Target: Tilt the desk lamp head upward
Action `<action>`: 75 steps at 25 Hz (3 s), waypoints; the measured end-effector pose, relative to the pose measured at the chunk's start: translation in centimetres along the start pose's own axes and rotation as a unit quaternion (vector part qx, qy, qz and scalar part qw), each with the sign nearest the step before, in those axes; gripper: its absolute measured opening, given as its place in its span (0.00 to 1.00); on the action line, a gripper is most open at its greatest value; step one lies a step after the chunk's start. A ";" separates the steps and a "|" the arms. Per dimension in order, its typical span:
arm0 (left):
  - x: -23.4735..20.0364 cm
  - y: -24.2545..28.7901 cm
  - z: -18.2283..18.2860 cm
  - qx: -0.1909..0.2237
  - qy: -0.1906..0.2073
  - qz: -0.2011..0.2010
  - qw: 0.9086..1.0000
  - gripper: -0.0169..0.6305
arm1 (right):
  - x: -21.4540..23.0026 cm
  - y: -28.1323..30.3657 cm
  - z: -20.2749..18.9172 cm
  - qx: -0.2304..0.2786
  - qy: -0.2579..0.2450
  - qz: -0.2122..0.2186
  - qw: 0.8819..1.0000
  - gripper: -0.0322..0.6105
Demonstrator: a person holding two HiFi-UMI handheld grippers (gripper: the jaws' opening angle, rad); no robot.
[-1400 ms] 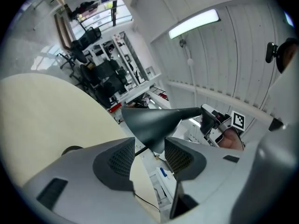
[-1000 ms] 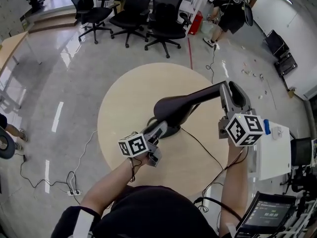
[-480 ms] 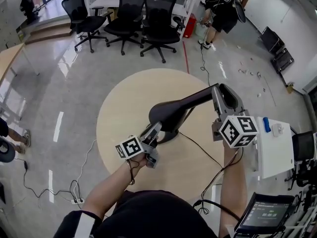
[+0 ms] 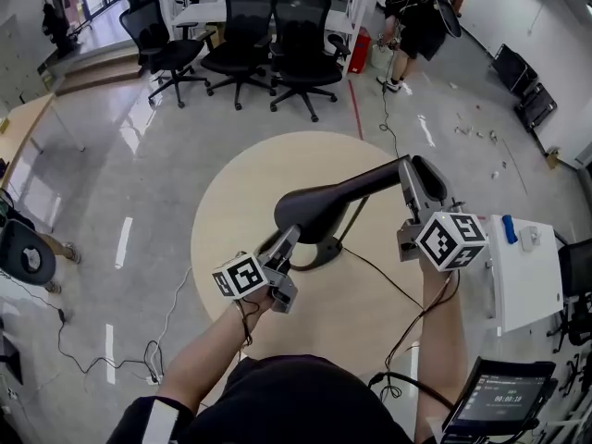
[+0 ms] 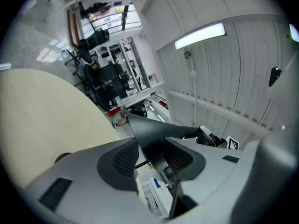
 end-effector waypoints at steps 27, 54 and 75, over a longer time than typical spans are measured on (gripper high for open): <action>6.9 -2.1 8.2 0.011 0.227 0.055 0.972 0.30 | 2.0 0.3 -4.1 0.017 0.198 0.016 0.980 0.22; 14.5 0.2 13.0 0.033 0.348 0.022 0.937 0.30 | 2.9 0.3 -7.5 0.026 0.373 0.032 0.927 0.22; 18.3 3.0 13.6 0.024 0.447 0.009 0.894 0.30 | 3.2 -0.5 -10.1 0.031 0.468 0.039 0.882 0.22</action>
Point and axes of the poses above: the fingertips, and each gripper's own axes: y forward along the fingers, x to its right, z out of its top, the point moved 6 cm from there along -y, backward along the fingers, and after that the axes turned 10 degrees about -z, right-handed, at the moved point
